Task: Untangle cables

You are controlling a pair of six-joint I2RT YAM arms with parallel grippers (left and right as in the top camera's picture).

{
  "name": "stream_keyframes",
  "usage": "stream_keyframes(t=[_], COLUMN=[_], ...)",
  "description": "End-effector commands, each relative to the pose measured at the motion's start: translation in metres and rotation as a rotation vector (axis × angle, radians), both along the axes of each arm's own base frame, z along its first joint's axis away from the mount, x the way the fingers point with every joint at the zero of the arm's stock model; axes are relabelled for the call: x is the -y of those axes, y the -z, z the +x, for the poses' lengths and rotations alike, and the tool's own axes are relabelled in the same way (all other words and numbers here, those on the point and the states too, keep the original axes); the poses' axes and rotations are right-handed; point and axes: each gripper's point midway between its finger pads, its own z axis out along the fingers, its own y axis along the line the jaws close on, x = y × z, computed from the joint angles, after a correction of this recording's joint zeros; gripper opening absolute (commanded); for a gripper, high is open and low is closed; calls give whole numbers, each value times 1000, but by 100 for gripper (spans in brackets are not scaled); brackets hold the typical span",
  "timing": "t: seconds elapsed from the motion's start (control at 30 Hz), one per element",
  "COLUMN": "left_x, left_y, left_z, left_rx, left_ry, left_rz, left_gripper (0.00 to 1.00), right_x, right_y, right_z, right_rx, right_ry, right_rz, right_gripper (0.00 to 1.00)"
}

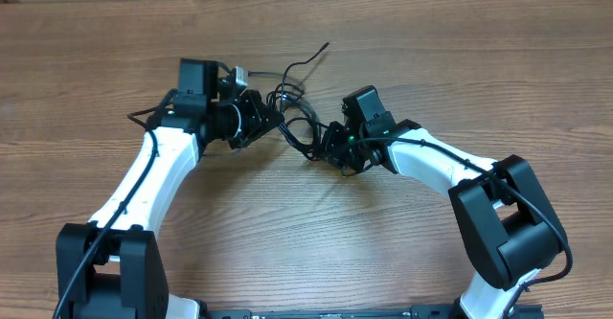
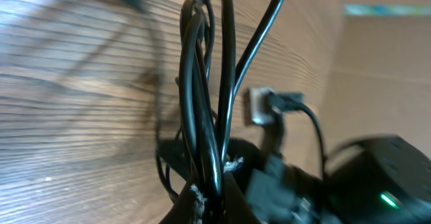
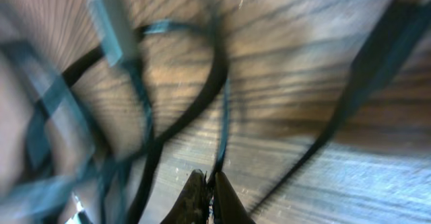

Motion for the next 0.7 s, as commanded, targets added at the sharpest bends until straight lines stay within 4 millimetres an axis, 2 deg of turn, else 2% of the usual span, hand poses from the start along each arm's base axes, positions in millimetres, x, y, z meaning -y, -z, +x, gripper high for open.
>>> stream_keyframes(t=[0.0, 0.1, 0.2, 0.4, 0.53, 0.67], left_x=[9, 10, 9, 1, 2, 5], left_y=[-36, -40, -34, -21, -22, -21], left_z=[-11, -17, -21, -22, -22, -24], left_rx=[116, 253, 422, 562, 587, 586], left_ry=[139, 259, 396, 516, 536, 546], left_rz=[-123, -102, -13, 135, 138, 135], left_gripper=[4, 4, 4, 4, 4, 4], right_x=[4, 10, 17, 21, 17, 5], right_y=[-9, -19, -37, -74, -77, -78], right_z=[7, 10, 10, 0, -2, -9], right_rx=[46, 49, 28, 93, 100, 99], right_ry=[2, -68, -123, -294, -314, -347], right_rz=[-12, 72, 221, 465, 487, 491], right_gripper=[4, 6, 9, 11, 20, 21])
